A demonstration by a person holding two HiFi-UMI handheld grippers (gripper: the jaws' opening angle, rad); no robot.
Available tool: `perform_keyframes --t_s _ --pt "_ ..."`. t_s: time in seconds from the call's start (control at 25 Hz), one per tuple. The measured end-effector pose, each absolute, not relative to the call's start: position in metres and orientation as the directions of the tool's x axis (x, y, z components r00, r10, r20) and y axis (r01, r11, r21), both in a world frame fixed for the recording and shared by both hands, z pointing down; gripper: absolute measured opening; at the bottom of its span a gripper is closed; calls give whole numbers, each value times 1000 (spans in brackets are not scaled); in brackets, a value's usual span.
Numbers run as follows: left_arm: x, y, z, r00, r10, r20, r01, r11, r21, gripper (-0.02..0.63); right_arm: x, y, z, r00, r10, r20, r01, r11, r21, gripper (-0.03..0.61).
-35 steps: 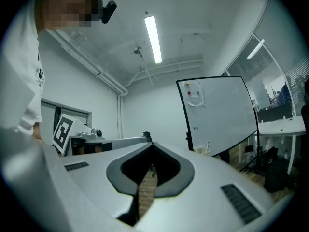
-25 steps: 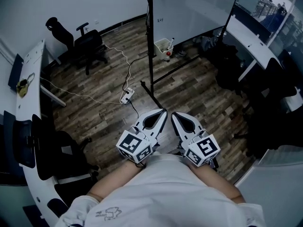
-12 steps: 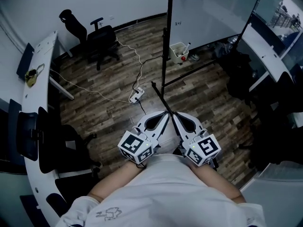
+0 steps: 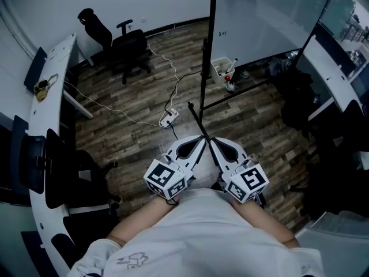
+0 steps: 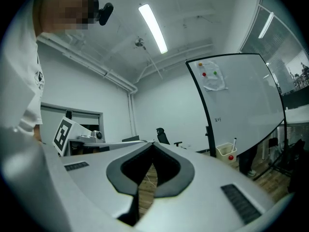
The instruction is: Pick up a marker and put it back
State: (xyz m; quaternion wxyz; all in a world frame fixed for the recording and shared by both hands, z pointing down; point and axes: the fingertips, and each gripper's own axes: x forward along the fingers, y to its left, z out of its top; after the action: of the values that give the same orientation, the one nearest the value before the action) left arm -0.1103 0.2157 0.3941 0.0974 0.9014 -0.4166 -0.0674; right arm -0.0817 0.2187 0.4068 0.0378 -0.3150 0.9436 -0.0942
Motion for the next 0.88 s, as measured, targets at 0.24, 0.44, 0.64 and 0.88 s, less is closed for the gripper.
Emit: perform_keyframes --t_s 0.24,0.44,0.64,0.88 --pt "-84 168 397 626 -779 -41 -753 -617 228 5 -54 169 408 -807 -591 -14 -576 792 -204 6" --pt "-52 118 400 612 -790 -43 -762 -603 238 5 -20 118 408 -814 -581 -17 -567 800 -199 6" --pt "-12 70 401 595 -803 -36 -774 -584 245 5 20 69 405 -824 -566 -18 -552 809 -203 6" --pt "21 38 400 563 -826 -25 -799 -552 238 5 54 33 404 -843 -538 -12 -522 823 -222 6"
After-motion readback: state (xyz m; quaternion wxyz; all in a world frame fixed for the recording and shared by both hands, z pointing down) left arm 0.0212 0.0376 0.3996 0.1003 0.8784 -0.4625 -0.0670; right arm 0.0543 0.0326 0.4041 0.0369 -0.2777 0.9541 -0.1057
